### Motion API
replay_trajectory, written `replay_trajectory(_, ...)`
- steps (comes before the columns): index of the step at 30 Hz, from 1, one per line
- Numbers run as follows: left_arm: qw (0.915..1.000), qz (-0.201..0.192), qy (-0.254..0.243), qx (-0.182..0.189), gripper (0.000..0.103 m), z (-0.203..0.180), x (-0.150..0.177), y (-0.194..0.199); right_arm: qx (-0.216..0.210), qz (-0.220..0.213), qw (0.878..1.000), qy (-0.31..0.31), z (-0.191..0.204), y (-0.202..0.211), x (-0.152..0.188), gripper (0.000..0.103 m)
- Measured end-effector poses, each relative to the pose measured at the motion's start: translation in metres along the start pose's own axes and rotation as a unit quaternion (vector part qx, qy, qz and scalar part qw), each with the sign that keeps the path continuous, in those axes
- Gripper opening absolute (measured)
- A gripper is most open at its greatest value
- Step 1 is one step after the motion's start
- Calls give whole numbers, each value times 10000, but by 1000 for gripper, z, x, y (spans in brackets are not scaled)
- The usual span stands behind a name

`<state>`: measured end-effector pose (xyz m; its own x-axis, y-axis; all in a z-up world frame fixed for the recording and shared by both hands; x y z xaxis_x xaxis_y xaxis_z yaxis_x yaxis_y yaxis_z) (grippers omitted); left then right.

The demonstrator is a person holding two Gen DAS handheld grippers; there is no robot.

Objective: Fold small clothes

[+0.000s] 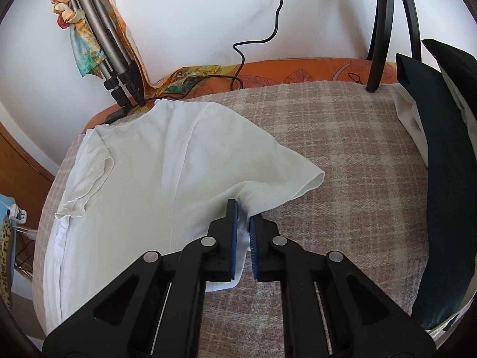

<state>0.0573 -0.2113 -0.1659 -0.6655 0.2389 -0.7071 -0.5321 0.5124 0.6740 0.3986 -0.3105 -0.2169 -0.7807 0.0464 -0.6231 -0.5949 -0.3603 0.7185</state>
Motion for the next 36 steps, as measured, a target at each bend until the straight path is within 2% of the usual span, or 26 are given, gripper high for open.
replay_trajectory(8,9961,-336,804,102,5,27,-9,24,-393,-314,9973,-535,3,22,-22,4)
replay_trajectory(14,9921,-376,1190,103,5,44,-4,31,-652,-477,9933,-830,10,37,-38,4)
replay_trajectory(20,9863,-540,1557,49,5,62,-2,42,-451,-407,9946,-839,25,29,-41,4)
replay_trajectory(28,9770,-600,2037,-189,4,97,24,61,-493,-427,9977,196,117,17,-48,4)
replay_trajectory(32,9733,-518,2203,-389,4,115,37,63,-412,-268,9961,733,160,-7,-37,4)
replay_trajectory(36,9701,-524,2317,-493,4,127,43,68,-361,-74,9947,955,183,-32,-25,4)
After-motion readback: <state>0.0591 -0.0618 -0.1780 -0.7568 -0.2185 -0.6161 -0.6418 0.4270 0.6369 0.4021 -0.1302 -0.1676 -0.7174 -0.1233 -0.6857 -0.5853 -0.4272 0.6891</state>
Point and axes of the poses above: each gripper's, at about its wrist camera, not at the fingertips, and y roughly against the way its jaws point, z to its left, x to its underside, the point moved 5 cm from there along -y, roughly the way its jaws point, and after that the axes turned 2 degrees about -z, right-handed, at the moved point
